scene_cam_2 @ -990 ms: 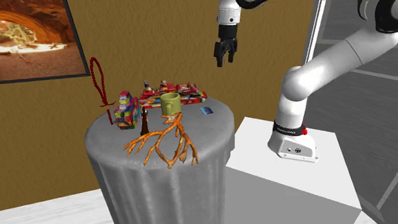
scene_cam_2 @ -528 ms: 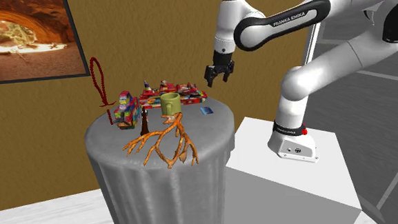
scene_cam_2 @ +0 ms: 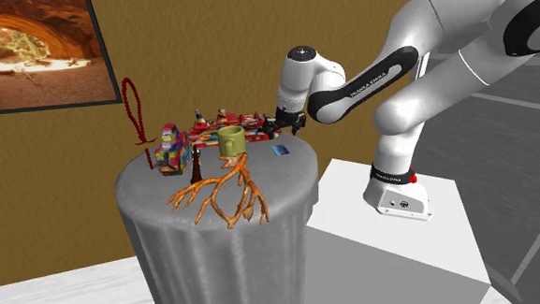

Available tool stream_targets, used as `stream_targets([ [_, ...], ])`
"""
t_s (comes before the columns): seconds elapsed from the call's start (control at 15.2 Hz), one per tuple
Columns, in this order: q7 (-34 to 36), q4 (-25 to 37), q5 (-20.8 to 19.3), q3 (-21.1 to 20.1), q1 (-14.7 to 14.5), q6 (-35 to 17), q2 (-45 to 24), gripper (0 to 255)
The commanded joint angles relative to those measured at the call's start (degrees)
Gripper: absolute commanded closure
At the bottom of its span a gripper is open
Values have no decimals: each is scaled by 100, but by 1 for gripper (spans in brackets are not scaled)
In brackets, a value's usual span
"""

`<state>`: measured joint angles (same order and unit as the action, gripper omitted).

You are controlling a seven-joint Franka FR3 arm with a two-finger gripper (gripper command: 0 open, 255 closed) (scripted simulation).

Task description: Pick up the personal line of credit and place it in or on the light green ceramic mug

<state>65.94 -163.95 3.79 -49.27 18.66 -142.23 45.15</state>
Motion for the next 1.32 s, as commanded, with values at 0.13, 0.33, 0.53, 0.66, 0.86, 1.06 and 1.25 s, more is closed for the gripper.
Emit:
stream_targets([
  [0.13, 470, -5, -171, -597, 654, -632, -384, 0],
  [0.33, 554, -41, -289, -828, 996, -975, -605, 0],
  [0.53, 604, -54, -360, -968, 1200, -1156, -719, 0],
  [0.66, 604, -54, -360, -968, 1199, -1156, -719, 0],
  [0.86, 604, -54, -360, -968, 1200, -1156, -719, 0],
  [1.06, 603, -54, -360, -966, 1198, -1154, -718, 255],
  [1.25, 603, -54, -360, -966, 1197, -1154, -718, 255],
])
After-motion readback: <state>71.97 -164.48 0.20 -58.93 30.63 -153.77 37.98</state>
